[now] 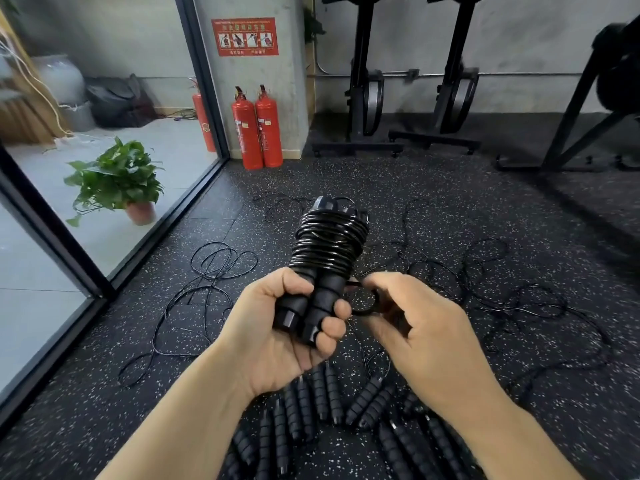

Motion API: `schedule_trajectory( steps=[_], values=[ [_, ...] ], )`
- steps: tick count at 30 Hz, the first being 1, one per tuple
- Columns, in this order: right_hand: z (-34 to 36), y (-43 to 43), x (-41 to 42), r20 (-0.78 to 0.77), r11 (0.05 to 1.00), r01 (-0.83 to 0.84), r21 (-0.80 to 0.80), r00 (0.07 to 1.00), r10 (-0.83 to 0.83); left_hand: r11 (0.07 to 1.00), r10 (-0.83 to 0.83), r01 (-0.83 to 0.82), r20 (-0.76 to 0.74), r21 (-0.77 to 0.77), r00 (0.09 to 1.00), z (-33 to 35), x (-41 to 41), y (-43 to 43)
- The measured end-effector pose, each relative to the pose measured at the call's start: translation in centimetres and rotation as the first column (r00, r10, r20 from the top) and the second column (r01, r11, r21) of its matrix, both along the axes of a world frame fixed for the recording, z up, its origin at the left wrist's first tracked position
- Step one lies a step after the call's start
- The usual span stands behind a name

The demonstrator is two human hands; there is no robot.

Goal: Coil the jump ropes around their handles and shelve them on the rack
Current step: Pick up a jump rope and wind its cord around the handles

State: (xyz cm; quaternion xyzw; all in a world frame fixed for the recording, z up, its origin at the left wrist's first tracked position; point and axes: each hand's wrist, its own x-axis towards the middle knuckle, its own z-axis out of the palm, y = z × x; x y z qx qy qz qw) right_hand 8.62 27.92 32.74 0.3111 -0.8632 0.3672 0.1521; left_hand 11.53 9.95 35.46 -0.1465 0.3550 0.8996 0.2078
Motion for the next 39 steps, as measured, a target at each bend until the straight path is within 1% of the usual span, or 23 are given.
schedule_trajectory(
  steps=[2, 4, 6, 8, 10, 12, 14, 15, 16, 18, 20, 22, 26, 28, 31, 34, 36, 39],
  values=[
    [0.1, 0.2, -0.4, -0.092, 1.000, -0.015, 0.022, 0.996, 0.017, 0.998, -0.051, 0.051, -0.004, -0.024, 0.999, 0.0, 0.0, -0.2],
    [0.2, 0.5, -0.8, -0.103, 0.999, -0.028, 0.026, 0.994, 0.030, 0.991, -0.108, 0.107, -0.014, -0.077, 0.994, 0.1, 0.1, -0.2],
    [0.2, 0.7, -0.9, -0.032, 0.999, -0.018, -0.044, 0.999, 0.016, 0.989, -0.108, 0.104, -0.037, -0.107, 0.993, -0.2, 0.2, 0.1],
    [0.4, 0.9, -0.9, 0.135, 0.980, 0.034, -0.194, 0.991, -0.008, 0.992, -0.092, 0.084, -0.086, -0.096, 0.992, -0.1, 0.3, 0.6],
    [0.9, 0.7, -0.4, 0.287, 0.942, 0.105, -0.317, 0.958, -0.011, 0.989, -0.066, 0.050, -0.113, -0.138, 0.991, 0.1, 0.4, 1.1],
    [1.1, 0.3, 0.3, 0.315, 0.922, 0.152, -0.356, 0.948, -0.035, 0.973, -0.046, 0.018, -0.114, -0.232, 0.992, 0.3, 0.5, 1.6],
    [1.2, -0.1, 0.9, 0.255, 0.924, 0.176, -0.341, 0.963, -0.089, 0.952, -0.036, -0.003, -0.121, -0.306, 0.992, 0.3, 0.4, 2.1],
    [1.2, -0.3, 1.0, 0.209, 0.928, 0.184, -0.323, 0.971, -0.120, 0.948, -0.024, -0.017, -0.125, -0.317, 0.992, 0.1, 0.4, 2.2],
    [1.2, -0.3, 1.1, 0.144, 0.933, 0.191, -0.304, 0.978, -0.153, 0.948, -0.011, -0.033, -0.136, -0.318, 0.991, 0.0, 0.3, 2.4],
    [1.5, -0.4, 1.2, -0.037, 0.949, 0.204, -0.241, 0.975, -0.219, 0.947, 0.004, -0.061, -0.178, -0.316, 0.984, -0.2, 0.3, 2.6],
    [1.9, -0.7, 1.5, -0.177, 0.965, 0.211, -0.157, 0.955, -0.237, 0.947, 0.019, -0.088, -0.220, -0.309, 0.975, -0.1, 0.3, 2.7],
    [2.0, -1.0, 1.8, -0.248, 0.974, 0.210, -0.081, 0.943, -0.223, 0.941, 0.041, -0.123, -0.254, -0.315, 0.966, -0.2, 0.2, 2.9],
    [1.5, -1.2, 2.1, -0.271, 0.989, 0.136, 0.061, 0.956, -0.115, 0.900, 0.119, -0.212, -0.254, -0.380, 0.960, -0.5, -0.1, 2.7],
    [1.2, -1.0, 1.9, -0.271, 0.988, 0.098, 0.116, 0.961, -0.064, 0.893, 0.117, -0.209, -0.242, -0.397, 0.963, -0.7, -0.1, 2.6],
    [1.3, -0.6, 1.6, -0.305, 0.984, 0.089, 0.155, 0.952, -0.038, 0.885, 0.093, -0.180, -0.217, -0.429, 0.972, -0.9, 0.1, 2.5],
    [1.6, -0.6, 1.5, -0.382, 0.976, 0.097, 0.197, 0.924, -0.014, 0.858, 0.079, -0.187, -0.237, -0.477, 0.968, -0.9, 0.3, 2.3],
    [1.7, -0.8, 1.5, -0.412, 0.971, 0.099, 0.219, 0.911, 0.000, 0.856, 0.057, -0.171, -0.240, -0.487, 0.969, -0.8, 0.4, 2.1],
    [1.5, -1.0, 1.3, -0.446, 0.972, 0.111, 0.207, 0.895, -0.007, 0.862, 0.038, -0.144, -0.220, -0.486, 0.975, -0.7, 0.5, 1.7]
  ],
)
